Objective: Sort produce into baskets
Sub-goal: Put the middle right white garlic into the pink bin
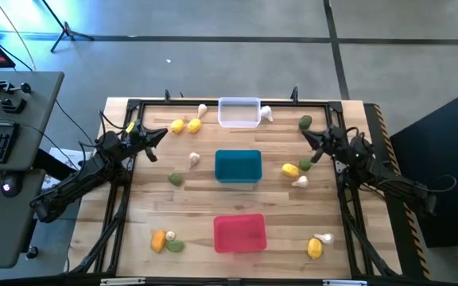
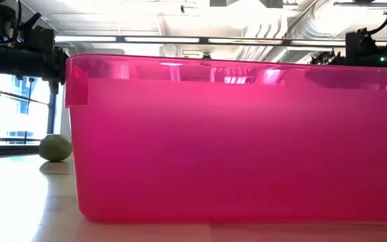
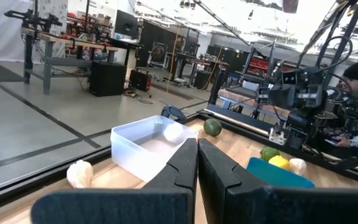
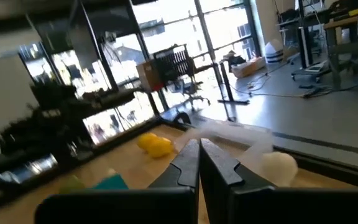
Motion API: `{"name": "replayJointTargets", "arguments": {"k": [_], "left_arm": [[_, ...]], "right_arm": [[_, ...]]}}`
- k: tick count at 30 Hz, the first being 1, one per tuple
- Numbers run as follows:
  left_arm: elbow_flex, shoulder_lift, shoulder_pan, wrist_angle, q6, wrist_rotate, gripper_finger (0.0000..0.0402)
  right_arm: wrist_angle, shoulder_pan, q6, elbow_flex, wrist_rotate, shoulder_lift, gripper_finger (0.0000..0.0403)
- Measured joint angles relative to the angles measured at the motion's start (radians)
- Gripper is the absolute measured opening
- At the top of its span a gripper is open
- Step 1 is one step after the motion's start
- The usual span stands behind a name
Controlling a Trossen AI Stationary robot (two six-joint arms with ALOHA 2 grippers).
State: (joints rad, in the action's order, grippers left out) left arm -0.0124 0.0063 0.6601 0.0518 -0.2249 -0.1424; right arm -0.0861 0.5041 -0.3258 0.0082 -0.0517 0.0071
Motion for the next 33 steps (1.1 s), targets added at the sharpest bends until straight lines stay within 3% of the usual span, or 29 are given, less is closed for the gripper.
{"name": "replayJointTargets", "arguments": {"k": [7, 9, 14, 20, 27, 33], "left_arm": [[0.0, 0.0, 0.0, 0.012, -0.025, 0.003, 0.0], [0.0, 0.0, 0.0, 0.031, -0.077, 0.004, 0.0], [0.0, 0.0, 0.0, 0.031, -0.23, 0.004, 0.0], [0.0, 0.0, 0.0, -0.003, -0.21, 0.004, 0.0], [0.0, 0.0, 0.0, -0.002, -0.216, 0.004, 0.0], [0.0, 0.0, 0.0, -0.002, -0.186, 0.004, 0.0]], "right_arm": [[-0.132, 0.0, -0.106, 0.002, 0.001, 0.0, 0.0], [-0.092, -0.007, -0.115, 0.031, 0.033, 0.005, 0.0], [0.242, -0.077, -0.104, 0.262, 0.05, 0.109, 0.0], [0.646, -0.153, -0.121, 0.578, 0.042, 0.391, 0.001], [1.073, -0.201, -0.029, 0.904, 0.115, 0.714, 0.0103], [1.274, -0.245, 0.09, 0.98, 0.123, 0.889, 0.0198]]}}
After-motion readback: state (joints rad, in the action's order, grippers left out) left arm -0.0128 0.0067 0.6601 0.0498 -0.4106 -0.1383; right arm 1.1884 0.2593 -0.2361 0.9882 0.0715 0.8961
